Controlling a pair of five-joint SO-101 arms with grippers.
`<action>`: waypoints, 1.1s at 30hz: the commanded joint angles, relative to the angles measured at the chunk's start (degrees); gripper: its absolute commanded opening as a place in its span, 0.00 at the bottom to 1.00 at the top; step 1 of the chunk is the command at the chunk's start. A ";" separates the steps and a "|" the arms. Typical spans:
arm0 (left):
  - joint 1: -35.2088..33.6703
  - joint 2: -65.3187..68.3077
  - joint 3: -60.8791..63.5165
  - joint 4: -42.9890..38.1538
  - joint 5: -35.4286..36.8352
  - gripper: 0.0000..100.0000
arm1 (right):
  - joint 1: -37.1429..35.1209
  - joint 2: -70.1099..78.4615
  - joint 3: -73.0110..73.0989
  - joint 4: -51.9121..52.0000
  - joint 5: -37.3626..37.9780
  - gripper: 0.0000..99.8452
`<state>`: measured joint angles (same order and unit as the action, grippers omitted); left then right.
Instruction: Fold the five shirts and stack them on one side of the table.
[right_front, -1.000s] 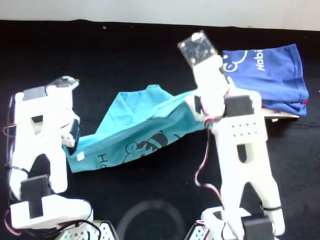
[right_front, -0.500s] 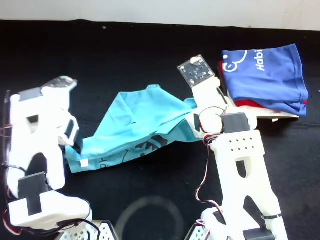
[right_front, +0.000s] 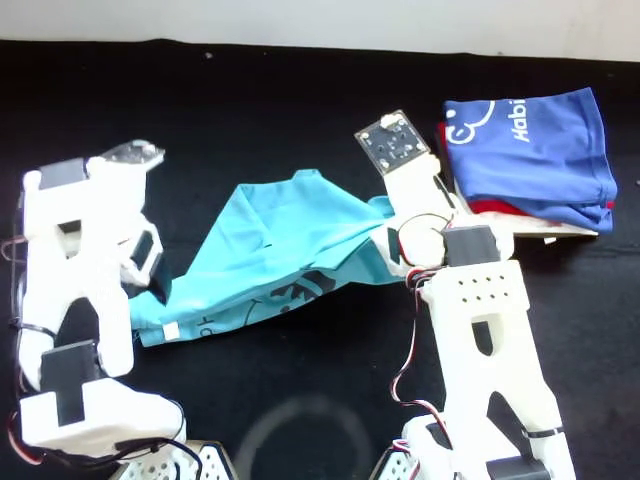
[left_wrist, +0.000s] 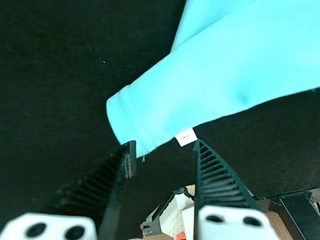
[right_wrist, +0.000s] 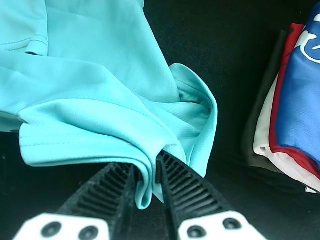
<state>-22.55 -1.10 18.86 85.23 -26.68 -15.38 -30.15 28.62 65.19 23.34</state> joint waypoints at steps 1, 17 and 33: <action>-1.80 -0.92 4.53 -5.71 -0.26 0.19 | -0.48 -2.15 -0.57 -0.48 0.18 0.01; -7.60 -1.01 20.00 -21.45 -4.22 0.19 | -0.48 -2.15 -0.57 2.42 0.18 0.01; -6.64 -1.54 20.09 -22.33 -4.13 0.03 | -0.48 -2.15 -0.31 2.42 0.09 0.01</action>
<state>-29.41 -1.54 39.08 64.48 -30.29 -15.56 -30.15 28.62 67.47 23.34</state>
